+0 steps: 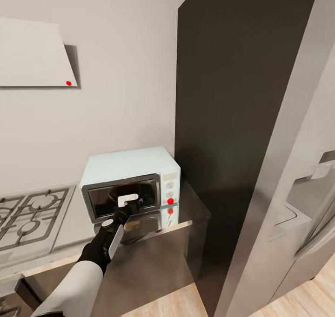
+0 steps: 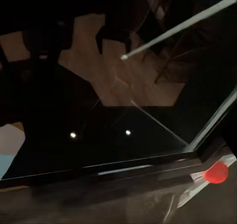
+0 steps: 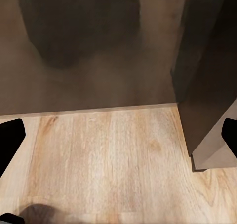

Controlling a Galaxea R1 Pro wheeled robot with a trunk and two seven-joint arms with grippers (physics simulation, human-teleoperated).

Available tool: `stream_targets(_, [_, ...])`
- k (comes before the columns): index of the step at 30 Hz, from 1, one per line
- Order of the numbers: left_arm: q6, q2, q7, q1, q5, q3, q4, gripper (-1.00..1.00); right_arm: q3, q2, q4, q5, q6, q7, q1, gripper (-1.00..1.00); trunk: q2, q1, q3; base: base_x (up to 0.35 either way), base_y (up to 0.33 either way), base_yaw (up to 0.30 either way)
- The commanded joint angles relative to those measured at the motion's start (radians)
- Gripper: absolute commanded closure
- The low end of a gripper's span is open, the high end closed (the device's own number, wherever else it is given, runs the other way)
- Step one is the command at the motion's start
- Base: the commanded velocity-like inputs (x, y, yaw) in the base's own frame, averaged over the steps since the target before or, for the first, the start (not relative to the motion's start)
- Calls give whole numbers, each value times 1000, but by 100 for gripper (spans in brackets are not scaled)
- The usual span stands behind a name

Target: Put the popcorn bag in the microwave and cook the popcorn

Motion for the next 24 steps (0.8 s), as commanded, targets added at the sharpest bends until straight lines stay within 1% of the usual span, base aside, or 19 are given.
stream_targets(1, [5, -1, -7, -1, 1, 6, -2, -100, 5, -1, -1, -7, -2, -7, -1, -100, -2, 1, -2, 6, 0, 0])
stream_targets(8, [5, -1, -7, -1, 1, 6, -2, -100, 5, -1, -1, -7, -2, -7, -1, -100, -2, 1, -2, 5, 0, 0])
stream_targets(12, [5, -1, -7, -1, 1, 6, -2, -100, 5, -1, -1, -7, -2, -7, -1, -100, -2, 1, -2, 148, 0, 0])
stream_targets(15, [4, -1, -7, -1, 1, 6, -2, -100, 5, -1, -1, -7, -2, -7, -1, -100, -2, 1, -2, 42, 0, 0])
stream_targets(21, [4, -1, -7, -1, 1, 6, -2, -100, 5, -1, -1, -7, -2, -7, -1, -100, -2, 1, -2, 3, 0, 0])
stream_targets(24, [4, 0, -7, -1, 1, 6, -3, -100, 5, -1, -1, -7, -2, -7, -1, -100, -2, 1, -2, -168, 0, 0])
